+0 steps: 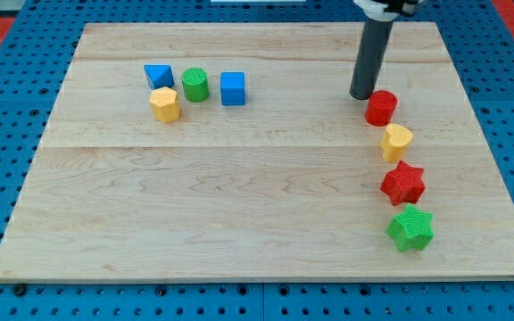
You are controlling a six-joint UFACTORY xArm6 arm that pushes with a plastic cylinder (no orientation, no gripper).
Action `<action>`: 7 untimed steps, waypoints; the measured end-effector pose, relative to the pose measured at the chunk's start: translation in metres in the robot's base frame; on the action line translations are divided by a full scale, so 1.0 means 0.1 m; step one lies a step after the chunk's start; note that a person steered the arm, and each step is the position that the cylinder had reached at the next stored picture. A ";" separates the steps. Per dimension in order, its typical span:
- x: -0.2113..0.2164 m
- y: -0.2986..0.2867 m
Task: Move the blue cube above the red circle
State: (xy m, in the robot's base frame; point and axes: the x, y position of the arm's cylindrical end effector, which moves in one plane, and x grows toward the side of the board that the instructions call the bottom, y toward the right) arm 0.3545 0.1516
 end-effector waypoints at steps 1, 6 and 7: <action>0.08 0.11; -0.07 -1.61; 0.31 -1.99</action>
State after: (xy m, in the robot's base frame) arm 0.3857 -0.0476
